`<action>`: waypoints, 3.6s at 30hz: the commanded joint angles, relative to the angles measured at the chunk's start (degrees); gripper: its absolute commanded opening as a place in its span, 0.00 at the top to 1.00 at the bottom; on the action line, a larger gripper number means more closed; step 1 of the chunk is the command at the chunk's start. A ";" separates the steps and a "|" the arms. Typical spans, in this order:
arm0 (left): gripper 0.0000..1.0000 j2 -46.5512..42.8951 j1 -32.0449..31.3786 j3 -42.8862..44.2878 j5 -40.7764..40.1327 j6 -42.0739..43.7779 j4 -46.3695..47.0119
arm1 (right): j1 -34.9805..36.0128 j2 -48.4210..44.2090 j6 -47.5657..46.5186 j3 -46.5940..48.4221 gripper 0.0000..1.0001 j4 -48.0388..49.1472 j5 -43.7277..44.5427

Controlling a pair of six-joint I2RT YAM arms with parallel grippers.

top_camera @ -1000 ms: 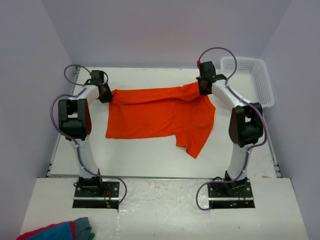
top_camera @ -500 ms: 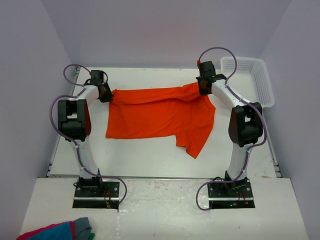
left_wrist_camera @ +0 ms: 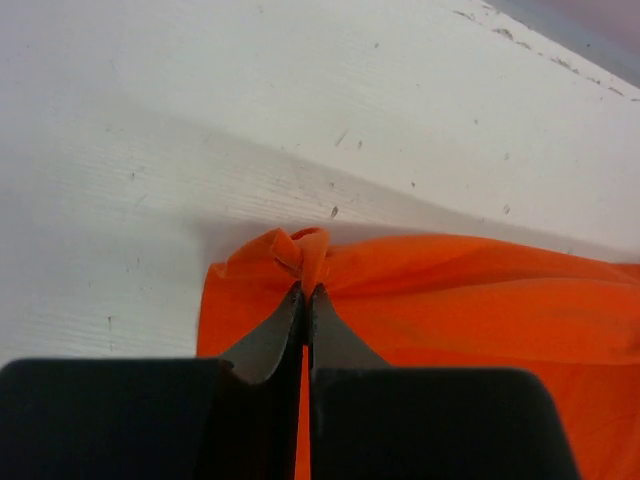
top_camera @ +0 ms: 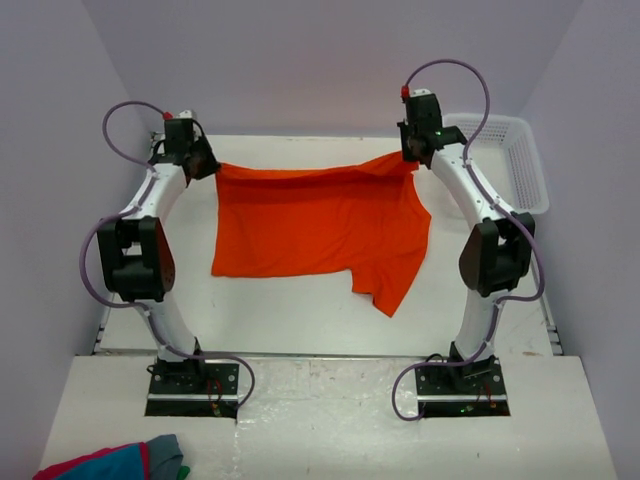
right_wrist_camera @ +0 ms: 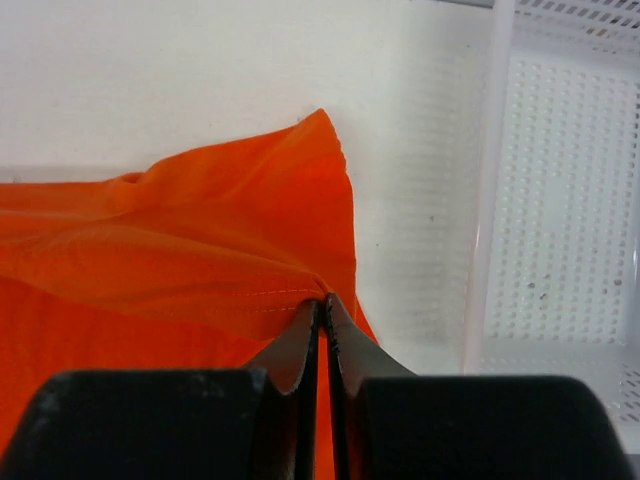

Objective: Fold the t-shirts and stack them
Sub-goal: Flatten out the tshirt

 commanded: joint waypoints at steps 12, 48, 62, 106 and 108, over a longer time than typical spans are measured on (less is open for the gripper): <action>0.47 7.13 -0.24 -3.49 -2.95 -1.22 2.49 | -0.38 -0.52 6.41 -6.46 0.29 0.73 -2.60; 0.18 -44.55 -20.46 -40.85 -23.81 -10.54 3.20 | 28.01 -32.36 68.72 -67.90 0.52 -6.03 3.99; 0.19 -45.96 -20.46 -43.40 -22.49 -10.10 3.99 | 29.86 -28.67 73.04 -69.49 0.62 -3.13 1.80; 0.39 -30.24 -11.14 -46.66 -25.30 -15.99 -8.58 | 33.73 -42.11 62.75 -70.63 1.00 0.39 8.82; 0.41 -28.83 -11.14 -46.39 -24.77 -15.99 -8.14 | 33.73 -42.81 62.84 -70.89 1.00 0.30 8.74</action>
